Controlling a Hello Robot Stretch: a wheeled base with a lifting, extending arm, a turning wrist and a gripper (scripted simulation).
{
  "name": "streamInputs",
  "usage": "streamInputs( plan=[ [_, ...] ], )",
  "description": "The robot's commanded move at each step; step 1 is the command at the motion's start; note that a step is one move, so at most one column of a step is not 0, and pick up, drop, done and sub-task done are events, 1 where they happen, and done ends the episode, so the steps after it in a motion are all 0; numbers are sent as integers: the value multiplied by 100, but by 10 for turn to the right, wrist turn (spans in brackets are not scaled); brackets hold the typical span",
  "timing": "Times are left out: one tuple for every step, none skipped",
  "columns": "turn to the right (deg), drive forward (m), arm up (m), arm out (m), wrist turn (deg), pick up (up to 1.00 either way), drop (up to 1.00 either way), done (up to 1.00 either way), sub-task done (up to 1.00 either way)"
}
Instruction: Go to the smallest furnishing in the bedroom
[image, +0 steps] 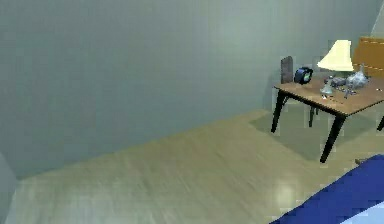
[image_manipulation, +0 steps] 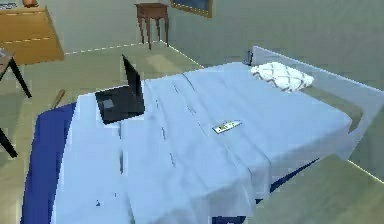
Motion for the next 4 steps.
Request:
streamInputs(
  plan=[
    [-270, 0, 0, 0, 0, 0, 0, 0, 0],
    [0, 75, 0, 0, 0, 0, 0, 0, 0],
    [450, 0, 0, 0, 0, 0, 0, 0, 0],
    [120, 0, 0, 0, 0, 0, 0, 0, 0]
  ],
)
